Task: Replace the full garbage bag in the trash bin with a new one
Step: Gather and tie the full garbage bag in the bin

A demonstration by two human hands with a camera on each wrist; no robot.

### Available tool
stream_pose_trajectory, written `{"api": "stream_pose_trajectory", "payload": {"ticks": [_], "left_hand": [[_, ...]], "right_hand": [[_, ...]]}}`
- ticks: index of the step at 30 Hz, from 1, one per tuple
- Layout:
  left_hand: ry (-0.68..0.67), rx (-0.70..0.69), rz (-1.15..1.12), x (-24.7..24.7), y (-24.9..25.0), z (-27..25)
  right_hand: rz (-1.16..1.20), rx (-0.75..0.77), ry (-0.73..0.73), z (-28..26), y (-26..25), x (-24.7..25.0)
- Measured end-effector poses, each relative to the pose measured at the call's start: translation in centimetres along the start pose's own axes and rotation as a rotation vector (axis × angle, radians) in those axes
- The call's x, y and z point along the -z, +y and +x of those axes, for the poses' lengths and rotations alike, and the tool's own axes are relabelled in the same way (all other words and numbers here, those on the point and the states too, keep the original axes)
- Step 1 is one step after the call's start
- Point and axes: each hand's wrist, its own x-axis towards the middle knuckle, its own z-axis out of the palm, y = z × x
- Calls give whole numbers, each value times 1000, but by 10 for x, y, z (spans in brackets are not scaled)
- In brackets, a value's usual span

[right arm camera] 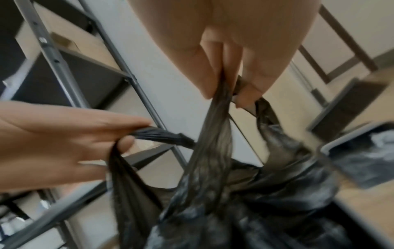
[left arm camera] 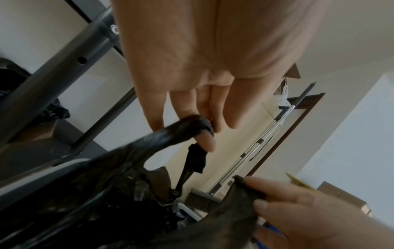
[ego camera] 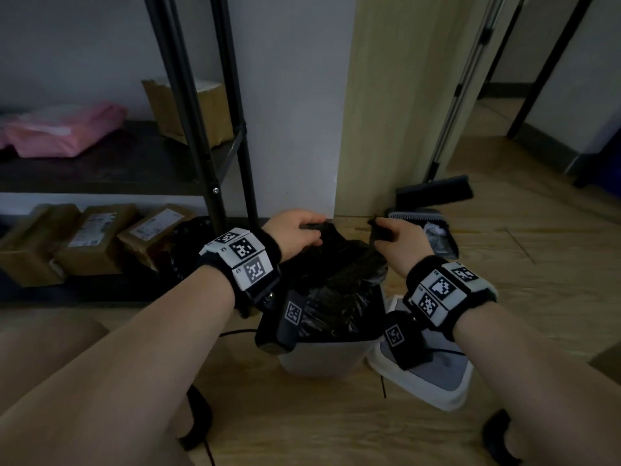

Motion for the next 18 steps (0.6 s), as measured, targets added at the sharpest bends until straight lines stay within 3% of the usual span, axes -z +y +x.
{"api": "stream_pose_trajectory", "payload": {"ticks": [4, 9, 12, 18], "left_hand": [[9, 8, 140, 5, 12, -3], [100, 7, 47, 3, 17, 6], [145, 17, -32, -5, 15, 15], [3, 112, -54, -25, 1, 32]], "right_hand": [[-38, -24, -77, 4, -4, 9], [-64, -186, -54, 17, -1, 7], [-172, -295, -114, 26, 12, -1], [-55, -563, -221, 48, 56, -16]]}}
